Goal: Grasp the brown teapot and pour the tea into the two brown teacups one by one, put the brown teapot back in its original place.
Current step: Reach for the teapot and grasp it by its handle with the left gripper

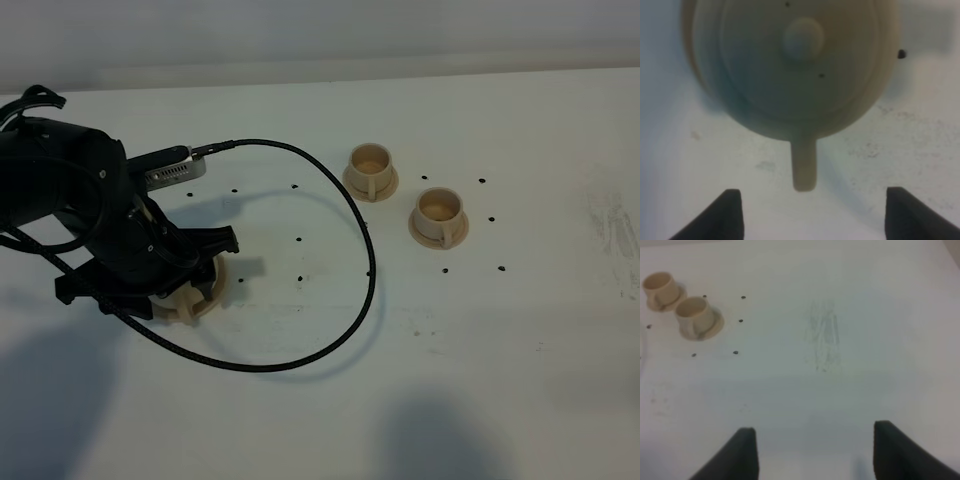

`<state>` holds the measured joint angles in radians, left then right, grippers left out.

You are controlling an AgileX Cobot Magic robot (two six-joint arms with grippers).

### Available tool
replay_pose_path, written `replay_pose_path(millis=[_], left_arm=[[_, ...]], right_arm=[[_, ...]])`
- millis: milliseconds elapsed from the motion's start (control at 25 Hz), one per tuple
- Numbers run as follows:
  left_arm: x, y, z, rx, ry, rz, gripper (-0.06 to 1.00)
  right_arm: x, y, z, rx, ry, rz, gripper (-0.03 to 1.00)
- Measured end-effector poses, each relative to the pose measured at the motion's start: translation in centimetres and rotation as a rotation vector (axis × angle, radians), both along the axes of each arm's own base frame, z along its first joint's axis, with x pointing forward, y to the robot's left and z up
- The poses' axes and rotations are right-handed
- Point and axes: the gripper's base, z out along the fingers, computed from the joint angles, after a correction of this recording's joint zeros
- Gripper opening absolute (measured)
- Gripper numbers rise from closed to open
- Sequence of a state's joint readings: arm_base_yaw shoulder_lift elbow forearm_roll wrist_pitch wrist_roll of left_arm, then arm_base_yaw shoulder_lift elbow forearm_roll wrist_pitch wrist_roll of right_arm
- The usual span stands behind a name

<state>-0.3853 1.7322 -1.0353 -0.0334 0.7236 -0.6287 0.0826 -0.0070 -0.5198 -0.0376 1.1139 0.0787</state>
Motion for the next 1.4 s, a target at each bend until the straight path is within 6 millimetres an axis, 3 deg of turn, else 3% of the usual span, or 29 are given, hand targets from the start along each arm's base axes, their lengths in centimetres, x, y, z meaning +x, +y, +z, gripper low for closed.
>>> replay_pose_path(millis=[1400], left_arm=[[0.02,0.24,-0.88,0.034,0.031,0.044,0.06]], right_arm=[[0.00,0.00,0.00,0.000,0.000,0.000,0.49]])
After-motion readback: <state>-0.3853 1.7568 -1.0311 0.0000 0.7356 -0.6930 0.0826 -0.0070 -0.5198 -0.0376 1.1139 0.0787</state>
